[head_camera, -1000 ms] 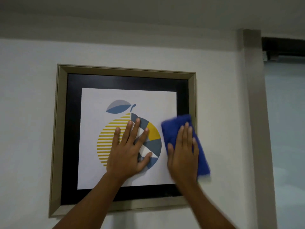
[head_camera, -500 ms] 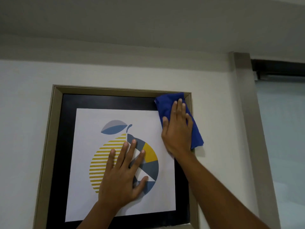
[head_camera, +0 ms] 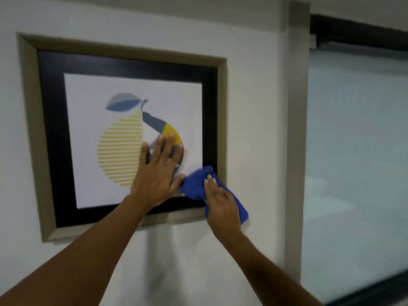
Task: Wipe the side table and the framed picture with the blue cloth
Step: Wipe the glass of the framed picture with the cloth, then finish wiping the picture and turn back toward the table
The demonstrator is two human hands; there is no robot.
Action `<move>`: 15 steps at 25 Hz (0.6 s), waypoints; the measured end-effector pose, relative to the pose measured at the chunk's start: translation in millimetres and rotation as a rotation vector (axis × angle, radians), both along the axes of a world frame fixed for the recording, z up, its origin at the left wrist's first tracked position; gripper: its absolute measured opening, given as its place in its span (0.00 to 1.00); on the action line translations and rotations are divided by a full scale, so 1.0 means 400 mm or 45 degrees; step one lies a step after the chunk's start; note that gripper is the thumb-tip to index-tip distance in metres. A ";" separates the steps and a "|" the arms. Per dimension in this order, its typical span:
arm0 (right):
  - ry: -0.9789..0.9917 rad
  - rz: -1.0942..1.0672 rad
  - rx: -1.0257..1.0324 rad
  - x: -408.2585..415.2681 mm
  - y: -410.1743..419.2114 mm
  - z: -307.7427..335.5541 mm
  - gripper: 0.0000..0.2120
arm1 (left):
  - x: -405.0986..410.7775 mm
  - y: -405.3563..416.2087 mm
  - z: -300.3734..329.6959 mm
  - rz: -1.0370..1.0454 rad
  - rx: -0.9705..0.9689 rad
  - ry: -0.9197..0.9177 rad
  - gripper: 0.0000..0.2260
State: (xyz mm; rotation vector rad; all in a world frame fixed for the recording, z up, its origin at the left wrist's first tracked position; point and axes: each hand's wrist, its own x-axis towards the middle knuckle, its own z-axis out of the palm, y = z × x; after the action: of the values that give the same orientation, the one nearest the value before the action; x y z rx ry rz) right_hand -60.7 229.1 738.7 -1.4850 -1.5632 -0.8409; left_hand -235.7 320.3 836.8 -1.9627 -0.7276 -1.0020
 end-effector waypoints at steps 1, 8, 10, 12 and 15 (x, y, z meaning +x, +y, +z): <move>-0.002 0.017 -0.028 0.021 -0.022 0.003 0.27 | 0.034 -0.017 -0.045 -0.051 -0.002 0.081 0.32; 0.023 -0.129 -0.396 0.266 -0.334 -0.308 0.30 | 0.311 -0.176 -0.456 -0.391 -0.263 0.500 0.27; 0.101 -0.229 -0.579 0.336 -0.458 -0.431 0.31 | 0.403 -0.250 -0.615 -0.503 -0.370 0.643 0.27; 0.167 -0.294 -0.763 0.388 -0.576 -0.561 0.32 | 0.474 -0.341 -0.772 -0.598 -0.486 0.761 0.26; 0.251 -0.363 -1.014 0.462 -0.733 -0.819 0.35 | 0.581 -0.479 -1.066 -0.754 -0.757 0.896 0.24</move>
State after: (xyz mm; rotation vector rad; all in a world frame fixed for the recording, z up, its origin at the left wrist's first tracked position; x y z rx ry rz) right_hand 124.2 -63.9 411.0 -2.3122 -1.6364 -0.1794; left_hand -3.4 128.8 410.4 -2.9109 -0.0160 -0.3233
